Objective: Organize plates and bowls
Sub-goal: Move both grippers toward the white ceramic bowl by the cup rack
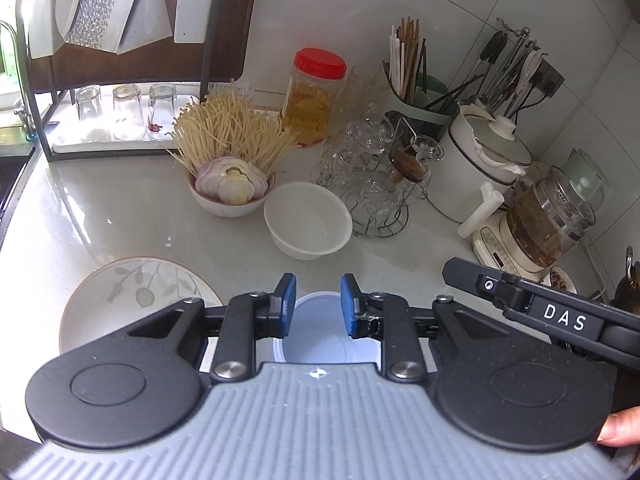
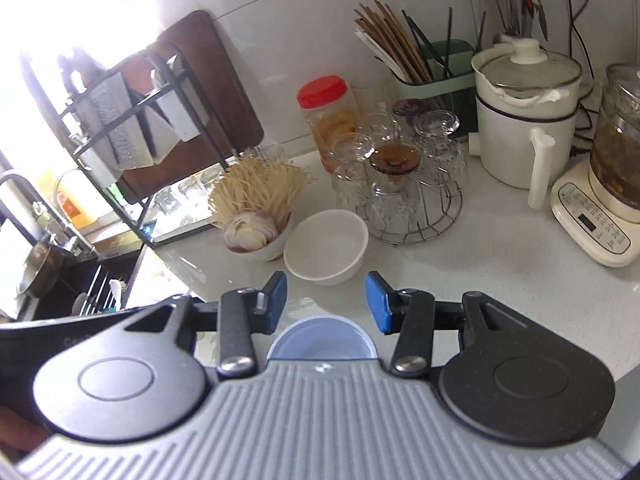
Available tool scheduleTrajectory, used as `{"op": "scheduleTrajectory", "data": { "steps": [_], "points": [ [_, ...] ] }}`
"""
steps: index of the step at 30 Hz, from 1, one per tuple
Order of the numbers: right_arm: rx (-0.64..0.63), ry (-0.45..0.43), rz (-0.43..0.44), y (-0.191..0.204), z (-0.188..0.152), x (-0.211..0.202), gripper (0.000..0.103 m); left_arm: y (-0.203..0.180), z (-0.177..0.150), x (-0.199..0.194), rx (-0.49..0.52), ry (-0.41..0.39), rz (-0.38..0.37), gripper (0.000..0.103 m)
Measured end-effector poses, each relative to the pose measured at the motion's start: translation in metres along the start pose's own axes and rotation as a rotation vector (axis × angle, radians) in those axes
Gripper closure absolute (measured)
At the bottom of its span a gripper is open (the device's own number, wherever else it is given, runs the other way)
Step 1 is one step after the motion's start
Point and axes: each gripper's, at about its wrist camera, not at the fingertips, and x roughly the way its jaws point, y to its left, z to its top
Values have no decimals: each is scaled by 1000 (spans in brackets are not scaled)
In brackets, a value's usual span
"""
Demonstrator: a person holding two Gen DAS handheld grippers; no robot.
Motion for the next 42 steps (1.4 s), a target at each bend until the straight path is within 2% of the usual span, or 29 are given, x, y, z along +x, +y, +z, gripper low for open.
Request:
{"op": "scheduleTrajectory", "data": {
  "steps": [6,20,26,33,42],
  "points": [
    [5,8,-17,8,-11,-5,56,9,-7,-6,13,-5,-16,75],
    [64,-44,-96,43,-43,-23,56,35,-19,-23,96,13,-85,71],
    [125,-60,-144,50,-59,-29,56,49,-26,-22,135,65,-111,68],
    [145,-30,-197,51,-64,-30,56,60,-34,-19,143,110,-142,68],
    [134,24,-187,54,-55,-14,56,71,-26,-5,117,134,-139,68]
  ]
}}
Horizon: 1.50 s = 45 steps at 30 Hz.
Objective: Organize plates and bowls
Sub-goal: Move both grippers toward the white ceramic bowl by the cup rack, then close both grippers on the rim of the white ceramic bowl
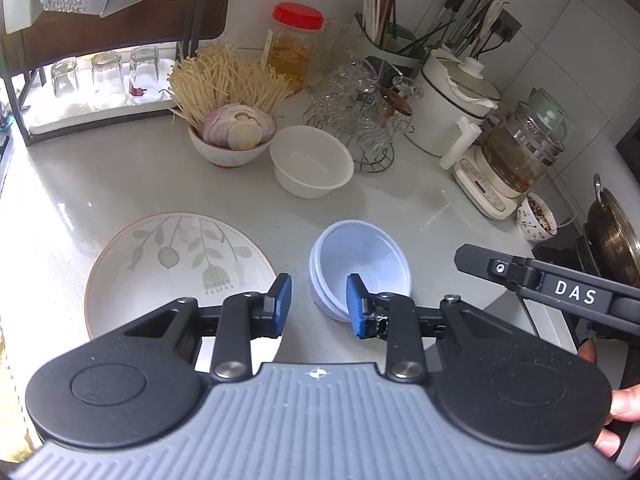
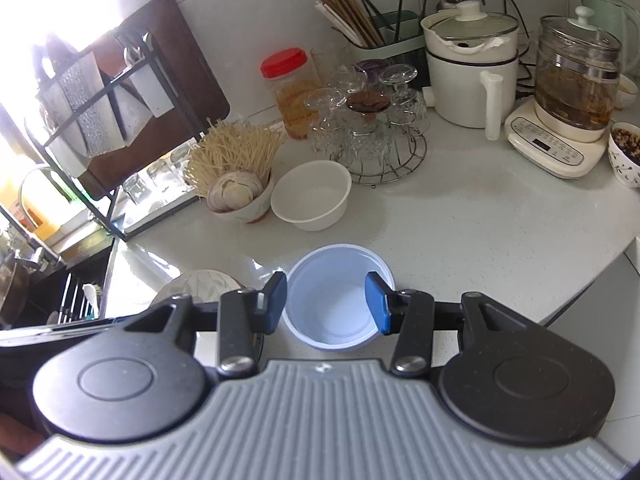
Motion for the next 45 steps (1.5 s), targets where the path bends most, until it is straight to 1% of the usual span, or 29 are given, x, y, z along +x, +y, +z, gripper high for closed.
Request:
{"op": "scheduleTrajectory", "data": {
  "steps": [11,20,22,25,29,35,38,40,45],
  "points": [
    [-2,54,25,-8,23,33,56,8,33,31,-29,19,29,68],
    [-15,94,51,-19,56,71,56,6,66,66,-71,26,63,68],
    [-22,110,65,-20,64,82,56,7,72,73,-92,22,83,68],
    [-35,126,86,-20,76,97,56,13,79,83,-146,11,78,68],
    [-50,154,114,-22,88,120,56,20,89,99,-193,19,105,68],
    [-37,193,134,-29,104,153,56,29,101,127,-253,50,112,68],
    [-18,204,130,-37,108,167,56,32,106,144,-275,77,109,68],
    [0,230,132,-42,111,177,56,33,110,155,-295,92,98,68],
    [29,282,144,-52,113,201,57,32,117,178,-323,107,98,68]
  ]
}}
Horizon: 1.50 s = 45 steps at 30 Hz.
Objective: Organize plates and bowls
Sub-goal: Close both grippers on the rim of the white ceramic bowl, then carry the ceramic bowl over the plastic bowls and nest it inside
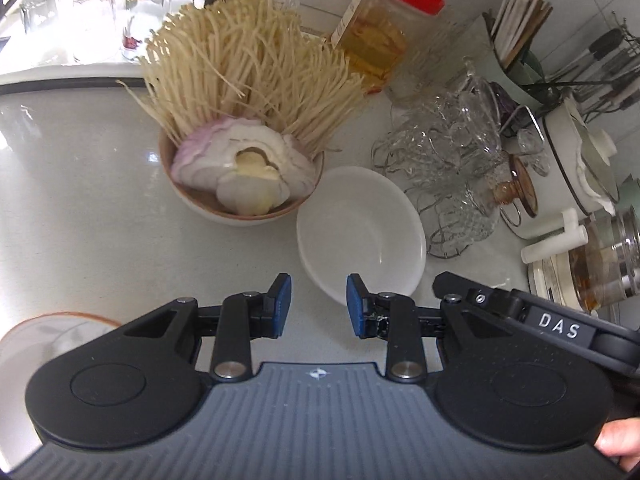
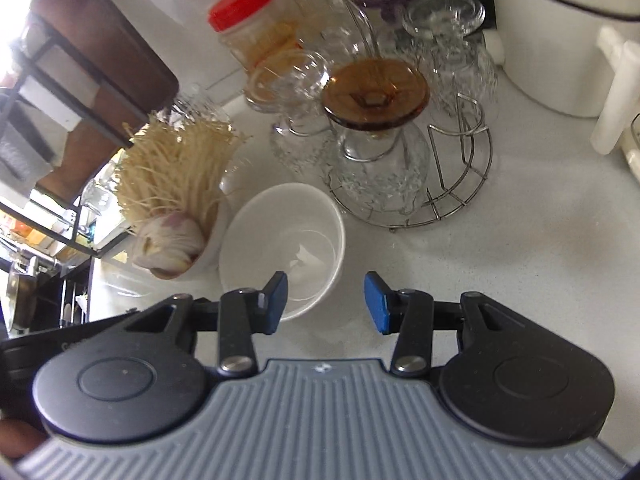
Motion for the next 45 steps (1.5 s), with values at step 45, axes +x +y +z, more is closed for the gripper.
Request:
{"op": "scheduleTrajectory", "data": {
  "steps": [45],
  "points": [
    [7,43,40,-11,6,12,92,4,-1,7,-25,15,-47,91]
  ]
}}
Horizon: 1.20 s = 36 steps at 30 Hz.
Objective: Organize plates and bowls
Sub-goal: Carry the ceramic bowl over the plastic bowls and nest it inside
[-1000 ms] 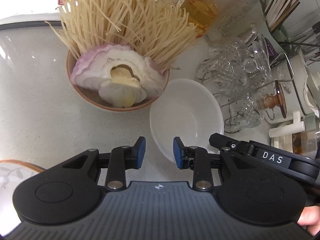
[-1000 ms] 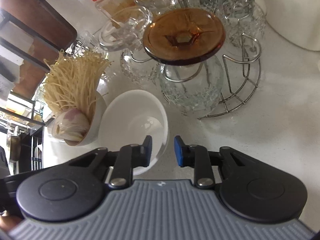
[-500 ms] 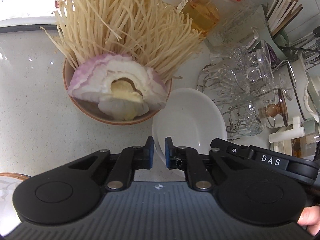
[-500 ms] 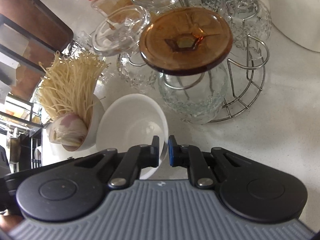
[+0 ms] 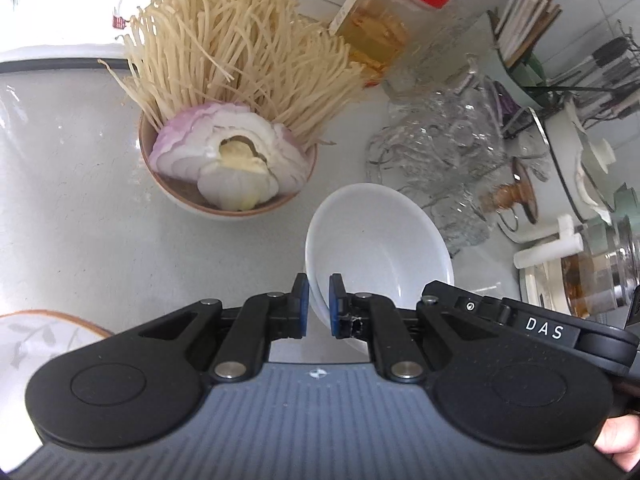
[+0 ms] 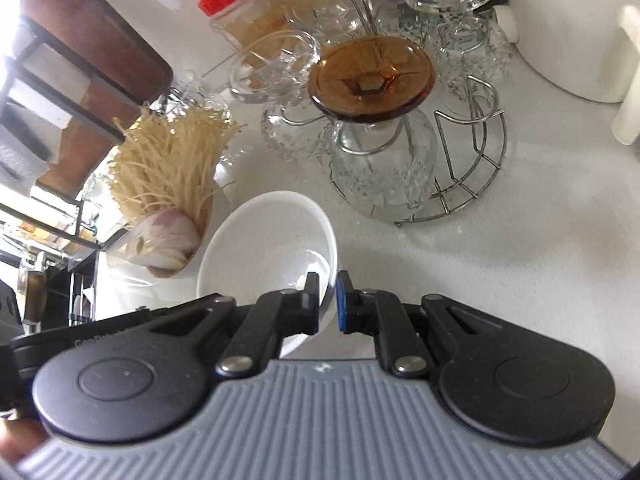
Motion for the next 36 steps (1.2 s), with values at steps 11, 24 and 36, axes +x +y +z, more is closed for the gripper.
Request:
{"op": "scheduleTrajectory", "data": {
  "steps": [11,24,36],
  "points": [
    [-5,-81,7,16,-23,-49,92,-19,-16,-44,81,-44,-34,91],
    [7,-156,21,29,-66,-92,92,-20,-52,-88,124,-64,-62,91],
    [30,-140,-15,26,-103,-100,92,-17,-86,-91,149,-5,-43,90]
  ]
}}
